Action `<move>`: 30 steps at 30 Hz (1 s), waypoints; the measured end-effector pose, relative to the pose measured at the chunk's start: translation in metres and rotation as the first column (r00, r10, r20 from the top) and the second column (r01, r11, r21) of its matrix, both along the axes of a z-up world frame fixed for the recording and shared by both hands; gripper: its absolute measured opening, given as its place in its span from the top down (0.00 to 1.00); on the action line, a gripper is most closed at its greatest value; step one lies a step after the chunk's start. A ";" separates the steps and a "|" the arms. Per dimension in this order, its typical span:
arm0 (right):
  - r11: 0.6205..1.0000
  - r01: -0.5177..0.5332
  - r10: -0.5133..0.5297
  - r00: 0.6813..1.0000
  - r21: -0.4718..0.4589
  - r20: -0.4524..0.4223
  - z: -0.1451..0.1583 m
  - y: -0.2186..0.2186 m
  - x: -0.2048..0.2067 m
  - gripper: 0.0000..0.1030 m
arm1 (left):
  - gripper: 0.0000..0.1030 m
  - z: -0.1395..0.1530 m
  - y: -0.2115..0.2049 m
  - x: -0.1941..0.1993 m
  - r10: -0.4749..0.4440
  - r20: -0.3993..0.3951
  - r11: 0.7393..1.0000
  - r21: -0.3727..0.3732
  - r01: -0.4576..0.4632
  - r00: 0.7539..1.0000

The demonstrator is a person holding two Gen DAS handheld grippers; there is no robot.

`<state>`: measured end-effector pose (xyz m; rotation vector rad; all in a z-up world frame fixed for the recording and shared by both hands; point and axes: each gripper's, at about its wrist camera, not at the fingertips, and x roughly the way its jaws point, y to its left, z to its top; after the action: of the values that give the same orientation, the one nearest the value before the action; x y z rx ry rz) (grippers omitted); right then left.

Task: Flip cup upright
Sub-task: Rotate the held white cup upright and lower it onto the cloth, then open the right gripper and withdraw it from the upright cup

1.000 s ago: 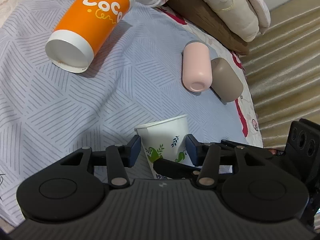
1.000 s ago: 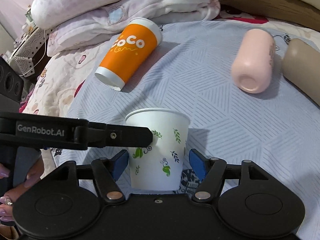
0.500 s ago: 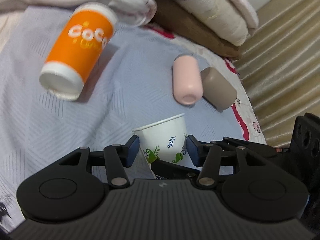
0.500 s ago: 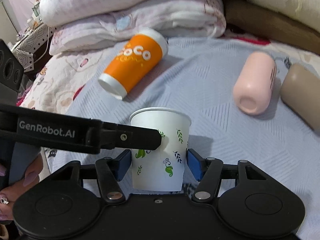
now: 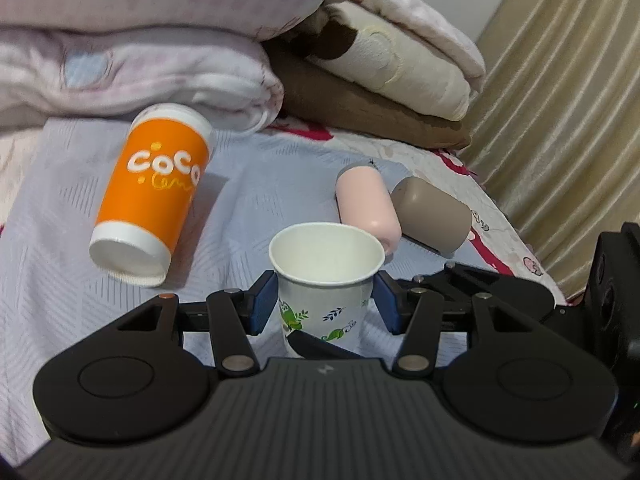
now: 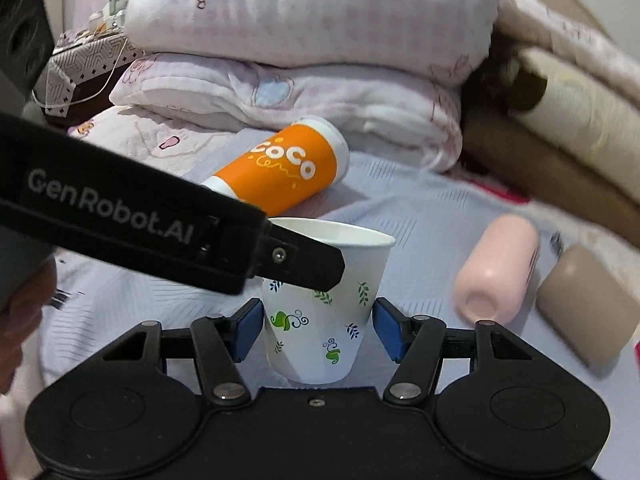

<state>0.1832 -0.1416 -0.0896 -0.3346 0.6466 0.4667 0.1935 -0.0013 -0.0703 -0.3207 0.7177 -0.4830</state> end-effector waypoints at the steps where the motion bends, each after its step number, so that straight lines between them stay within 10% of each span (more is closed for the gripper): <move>1: 1.000 -0.005 0.006 1.000 -0.016 0.027 -0.001 0.002 0.000 0.36 | 0.51 -0.001 -0.002 -0.001 0.002 0.021 1.000 0.006 -0.002 1.000; 10: 1.000 -0.009 0.003 0.973 0.021 0.232 -0.024 0.003 0.012 0.36 | 0.48 -0.011 -0.010 -0.006 0.022 0.177 0.998 0.049 -0.031 0.984; 30: 0.997 0.028 -0.038 0.988 0.071 0.153 -0.028 0.005 0.028 0.41 | 0.46 -0.029 -0.014 0.001 -0.021 0.164 0.998 0.058 0.012 0.986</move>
<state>0.2112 -0.1366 -0.1175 -0.2916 0.4838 0.4259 0.1949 -0.0153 -0.0990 -0.2192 0.5726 -0.4977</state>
